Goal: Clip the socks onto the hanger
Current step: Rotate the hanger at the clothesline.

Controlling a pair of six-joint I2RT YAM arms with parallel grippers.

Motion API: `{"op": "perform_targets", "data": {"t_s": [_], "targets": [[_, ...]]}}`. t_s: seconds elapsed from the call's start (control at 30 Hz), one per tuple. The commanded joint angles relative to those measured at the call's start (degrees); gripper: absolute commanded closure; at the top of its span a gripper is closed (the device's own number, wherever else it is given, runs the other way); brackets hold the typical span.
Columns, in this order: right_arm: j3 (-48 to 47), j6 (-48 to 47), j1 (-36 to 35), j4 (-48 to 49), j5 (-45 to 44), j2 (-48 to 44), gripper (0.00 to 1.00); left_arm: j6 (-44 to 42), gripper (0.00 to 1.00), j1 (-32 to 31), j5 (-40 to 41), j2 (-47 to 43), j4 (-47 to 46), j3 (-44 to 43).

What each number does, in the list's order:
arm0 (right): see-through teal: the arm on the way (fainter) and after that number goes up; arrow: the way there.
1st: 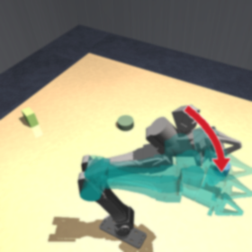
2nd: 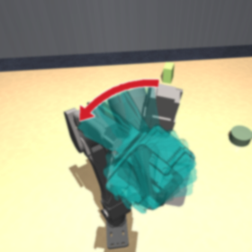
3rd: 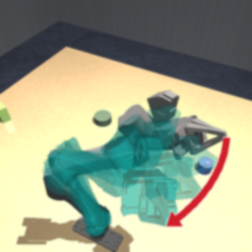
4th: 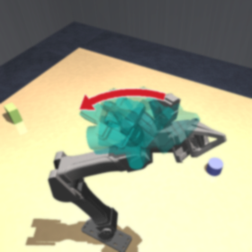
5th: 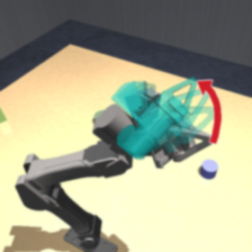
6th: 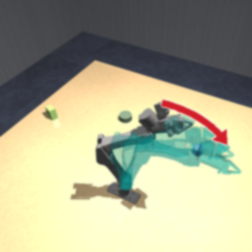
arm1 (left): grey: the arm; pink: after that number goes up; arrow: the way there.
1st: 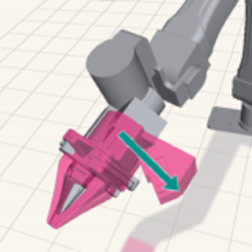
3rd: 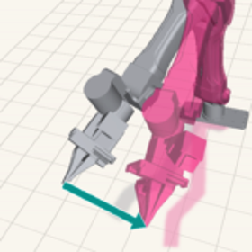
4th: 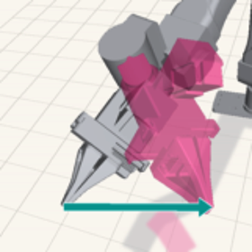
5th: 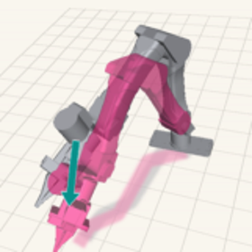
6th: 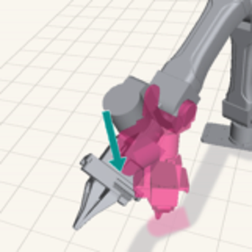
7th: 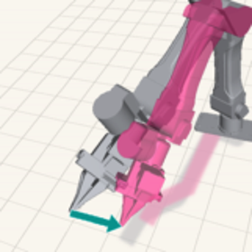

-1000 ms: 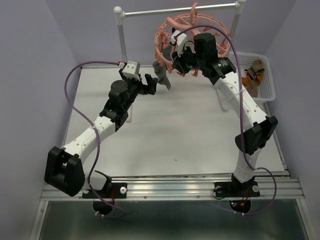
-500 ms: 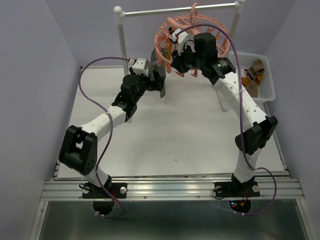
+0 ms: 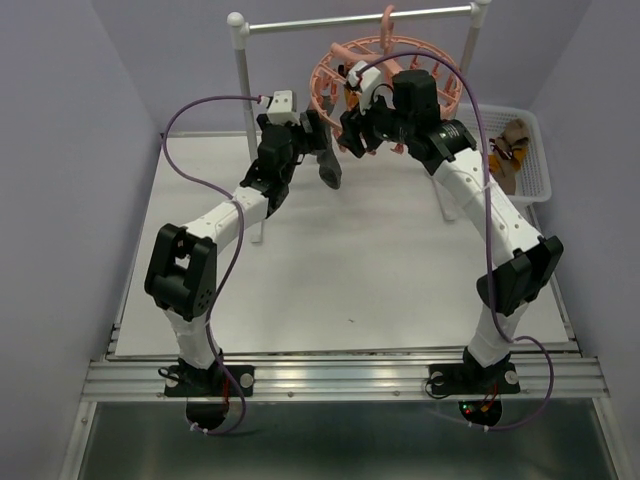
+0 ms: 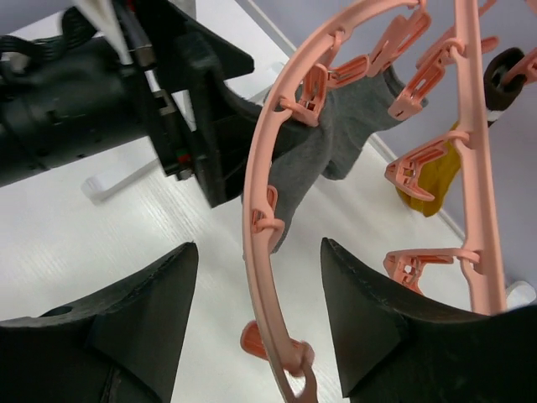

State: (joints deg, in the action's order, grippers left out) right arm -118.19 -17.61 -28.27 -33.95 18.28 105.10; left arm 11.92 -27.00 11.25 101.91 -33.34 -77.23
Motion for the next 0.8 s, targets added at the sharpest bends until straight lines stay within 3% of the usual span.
{"op": "perform_targets", "data": {"t_s": [0.0, 0.3, 0.53, 0.77], "targets": [[0.77, 1.26, -0.38, 3.28, 2.46, -5.6, 0.33, 0.64, 0.01, -0.15, 6.59, 1.45, 0.38, -6.78], [5.16, 4.51, -0.38, 7.14, -6.93, -10.0, 0.21, -0.23, 0.01, -0.15, 7.65, 1.72, 1.44, -8.2], [8.41, 4.6, -0.38, 8.9, -25.64, -13.77, 0.22, -0.5, 0.01, -0.15, 8.44, 1.36, 1.61, -7.76], [11.4, 1.97, 0.93, 11.36, -32.78, -17.12, 0.25, -1.11, 0.01, -0.07, 8.7, 1.72, 1.7, -7.85]]}}
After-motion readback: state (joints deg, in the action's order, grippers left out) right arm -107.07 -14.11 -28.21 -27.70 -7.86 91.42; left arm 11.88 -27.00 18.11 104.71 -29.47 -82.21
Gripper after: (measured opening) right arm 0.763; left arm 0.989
